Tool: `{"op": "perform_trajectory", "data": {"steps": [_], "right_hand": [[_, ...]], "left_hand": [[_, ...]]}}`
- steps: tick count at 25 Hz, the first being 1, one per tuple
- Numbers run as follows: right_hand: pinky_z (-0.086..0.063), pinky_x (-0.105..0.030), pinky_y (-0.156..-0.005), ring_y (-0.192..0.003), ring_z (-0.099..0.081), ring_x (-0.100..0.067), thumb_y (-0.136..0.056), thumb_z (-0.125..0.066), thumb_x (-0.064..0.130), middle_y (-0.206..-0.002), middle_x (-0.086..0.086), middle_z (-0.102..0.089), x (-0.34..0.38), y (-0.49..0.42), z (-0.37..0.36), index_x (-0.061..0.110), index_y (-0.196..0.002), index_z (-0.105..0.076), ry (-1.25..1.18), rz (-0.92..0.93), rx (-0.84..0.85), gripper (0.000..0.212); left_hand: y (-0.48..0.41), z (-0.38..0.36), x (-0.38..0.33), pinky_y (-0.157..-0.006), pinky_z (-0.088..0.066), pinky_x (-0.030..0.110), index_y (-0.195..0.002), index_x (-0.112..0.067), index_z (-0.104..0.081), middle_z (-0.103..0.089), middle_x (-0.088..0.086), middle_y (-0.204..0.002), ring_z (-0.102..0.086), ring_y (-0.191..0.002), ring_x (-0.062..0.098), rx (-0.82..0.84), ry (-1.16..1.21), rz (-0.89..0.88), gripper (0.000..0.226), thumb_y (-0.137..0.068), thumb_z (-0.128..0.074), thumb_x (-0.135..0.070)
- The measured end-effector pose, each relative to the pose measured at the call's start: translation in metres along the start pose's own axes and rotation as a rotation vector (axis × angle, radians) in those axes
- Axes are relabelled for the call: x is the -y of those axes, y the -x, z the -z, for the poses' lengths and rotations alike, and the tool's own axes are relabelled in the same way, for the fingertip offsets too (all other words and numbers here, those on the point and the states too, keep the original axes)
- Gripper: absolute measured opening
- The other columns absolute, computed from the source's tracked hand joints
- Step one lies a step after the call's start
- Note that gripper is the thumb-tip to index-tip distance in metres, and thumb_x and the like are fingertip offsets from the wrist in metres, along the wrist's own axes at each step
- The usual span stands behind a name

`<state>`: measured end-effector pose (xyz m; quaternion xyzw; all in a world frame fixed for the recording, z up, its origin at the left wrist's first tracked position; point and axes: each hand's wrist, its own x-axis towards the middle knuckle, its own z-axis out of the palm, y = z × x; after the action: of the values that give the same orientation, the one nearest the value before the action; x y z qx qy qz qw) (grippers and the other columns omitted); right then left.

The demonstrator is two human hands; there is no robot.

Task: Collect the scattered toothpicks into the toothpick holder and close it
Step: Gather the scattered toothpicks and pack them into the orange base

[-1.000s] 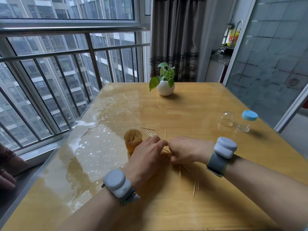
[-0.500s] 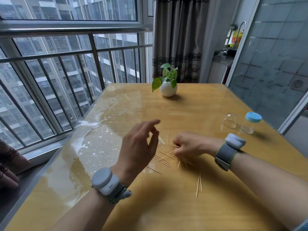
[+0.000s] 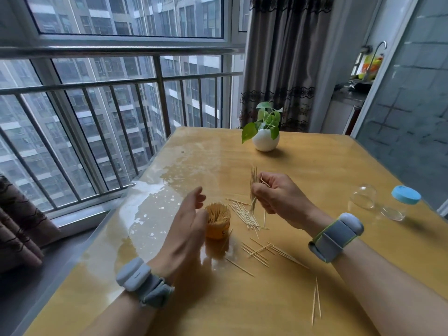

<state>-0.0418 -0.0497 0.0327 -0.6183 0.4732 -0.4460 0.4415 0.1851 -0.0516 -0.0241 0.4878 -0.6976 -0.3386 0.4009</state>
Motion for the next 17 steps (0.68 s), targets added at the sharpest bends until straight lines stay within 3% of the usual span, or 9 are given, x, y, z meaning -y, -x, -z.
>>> {"op": "perform_trajectory", "data": {"steps": [3, 5, 8, 13, 17], "right_hand": [[-0.029, -0.025, -0.042, -0.048, -0.034, -0.012, -0.095, -0.053, 0.003, -0.057, 0.001, -0.041, 0.003, -0.017, -0.028, 0.004, -0.083, -0.055, -0.078, 0.093, -0.068, 0.012], [-0.033, -0.026, -0.045, -0.050, -0.038, -0.011, -0.094, -0.055, 0.006, -0.059, 0.003, -0.044, 0.000, -0.024, -0.045, 0.008, -0.080, -0.057, 0.008, 0.173, -0.113, 0.014], [-0.039, -0.031, -0.050, -0.056, -0.044, -0.009, -0.091, -0.058, 0.009, -0.062, 0.004, -0.049, -0.009, -0.024, -0.061, 0.010, -0.076, -0.058, 0.253, 0.300, -0.156, 0.016], [-0.042, -0.035, -0.052, -0.055, -0.049, -0.015, -0.090, -0.061, 0.017, -0.063, -0.003, -0.057, -0.025, -0.015, -0.065, 0.013, -0.078, -0.059, 0.450, 0.293, -0.099, 0.013], [-0.038, -0.024, -0.063, -0.070, -0.049, -0.012, -0.086, -0.055, 0.027, -0.075, 0.001, -0.054, -0.031, -0.011, -0.063, 0.009, -0.082, -0.061, 0.597, 0.356, -0.084, 0.019]], "left_hand": [[0.000, -0.004, 0.006, -0.109, -0.042, 0.043, -0.153, -0.033, -0.018, -0.041, -0.004, -0.149, -0.045, -0.130, 0.015, 0.119, 0.033, 0.008, 0.078, -0.079, -0.040, -0.047], [0.000, -0.003, 0.008, -0.109, -0.043, 0.043, -0.153, -0.035, -0.017, -0.041, -0.007, -0.149, -0.048, -0.129, 0.016, 0.141, 0.061, 0.004, 0.085, -0.075, -0.044, -0.053], [0.000, -0.005, 0.005, -0.101, -0.048, 0.029, -0.150, -0.030, -0.023, -0.050, -0.010, -0.138, -0.058, -0.115, 0.006, 0.149, 0.029, -0.006, 0.092, -0.070, -0.057, -0.059], [-0.005, -0.013, 0.004, -0.072, -0.054, 0.019, -0.126, -0.026, -0.045, -0.069, -0.007, -0.095, -0.067, -0.081, -0.002, 0.101, 0.026, -0.018, 0.065, -0.074, -0.081, -0.040], [-0.011, -0.018, 0.004, -0.065, -0.049, 0.017, -0.109, -0.027, -0.053, -0.067, -0.009, -0.087, -0.063, -0.074, -0.001, 0.096, 0.000, -0.071, 0.046, -0.070, -0.071, -0.044]]}}
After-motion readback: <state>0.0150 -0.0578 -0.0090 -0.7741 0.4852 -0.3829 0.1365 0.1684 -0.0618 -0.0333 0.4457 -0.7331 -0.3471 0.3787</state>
